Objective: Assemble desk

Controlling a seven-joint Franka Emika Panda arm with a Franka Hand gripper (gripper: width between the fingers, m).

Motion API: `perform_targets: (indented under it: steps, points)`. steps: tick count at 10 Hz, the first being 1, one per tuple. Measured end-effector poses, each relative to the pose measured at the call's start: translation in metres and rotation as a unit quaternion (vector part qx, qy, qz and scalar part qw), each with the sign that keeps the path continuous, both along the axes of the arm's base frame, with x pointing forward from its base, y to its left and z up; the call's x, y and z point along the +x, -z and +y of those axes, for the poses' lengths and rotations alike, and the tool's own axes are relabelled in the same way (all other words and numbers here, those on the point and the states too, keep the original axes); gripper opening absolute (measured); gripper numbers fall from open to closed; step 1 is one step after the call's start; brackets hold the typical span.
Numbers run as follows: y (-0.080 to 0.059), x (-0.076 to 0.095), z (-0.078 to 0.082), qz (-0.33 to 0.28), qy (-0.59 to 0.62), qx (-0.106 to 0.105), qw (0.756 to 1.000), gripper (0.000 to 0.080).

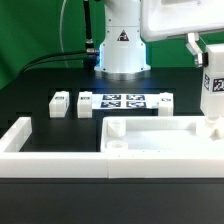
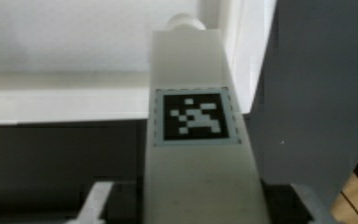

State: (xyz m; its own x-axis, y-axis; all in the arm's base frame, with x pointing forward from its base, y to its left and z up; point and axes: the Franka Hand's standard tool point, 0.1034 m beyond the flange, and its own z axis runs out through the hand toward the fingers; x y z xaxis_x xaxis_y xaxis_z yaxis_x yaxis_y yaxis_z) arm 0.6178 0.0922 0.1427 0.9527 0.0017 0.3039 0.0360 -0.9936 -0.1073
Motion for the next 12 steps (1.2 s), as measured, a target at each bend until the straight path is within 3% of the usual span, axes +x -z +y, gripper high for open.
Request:
perform_targets:
  steps: [3,5,7,10,12]
  points:
    - [0.002,0.002,0.000,0.000,-0.007,-0.003,1.000,0.0288]
    - [0.007,0.019,0.006,-0.005,-0.031,-0.013,0.999,0.0288]
    - [0.003,0.033,0.006,-0.005,-0.042,-0.015,0.999,0.0288]
    - [0.005,0.032,0.006,-0.003,-0.042,-0.015,0.999,0.0288]
    - [0.012,0.030,0.015,-0.006,-0.044,-0.015,0.999,0.0288]
